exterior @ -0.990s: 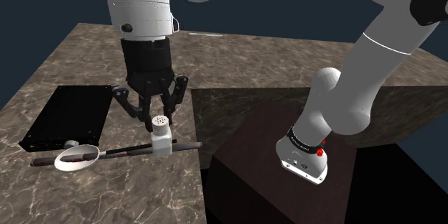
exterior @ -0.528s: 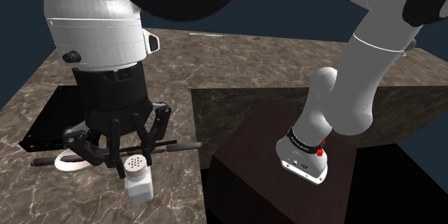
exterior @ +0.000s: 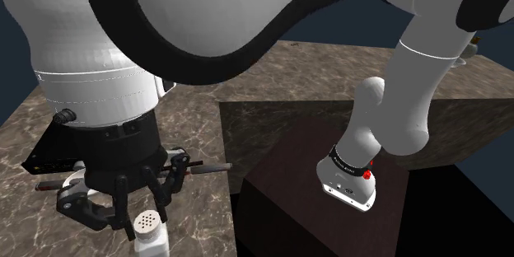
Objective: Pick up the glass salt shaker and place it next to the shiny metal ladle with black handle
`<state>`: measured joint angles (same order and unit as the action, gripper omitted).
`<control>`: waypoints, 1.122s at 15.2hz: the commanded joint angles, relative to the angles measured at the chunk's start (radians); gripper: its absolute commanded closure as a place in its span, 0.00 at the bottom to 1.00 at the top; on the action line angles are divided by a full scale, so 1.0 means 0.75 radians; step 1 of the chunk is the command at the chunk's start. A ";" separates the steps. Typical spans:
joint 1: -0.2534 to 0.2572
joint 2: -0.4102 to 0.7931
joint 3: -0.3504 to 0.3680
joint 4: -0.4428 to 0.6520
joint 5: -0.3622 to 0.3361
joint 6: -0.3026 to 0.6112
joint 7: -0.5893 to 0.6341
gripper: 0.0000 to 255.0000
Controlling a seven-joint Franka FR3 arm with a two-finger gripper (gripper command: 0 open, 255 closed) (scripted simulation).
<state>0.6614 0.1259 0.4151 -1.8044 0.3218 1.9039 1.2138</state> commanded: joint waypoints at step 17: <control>0.016 0.100 0.002 -0.202 0.000 0.289 -0.074 1.00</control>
<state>0.6734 0.1950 0.4171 -1.9509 0.3226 2.1104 1.1624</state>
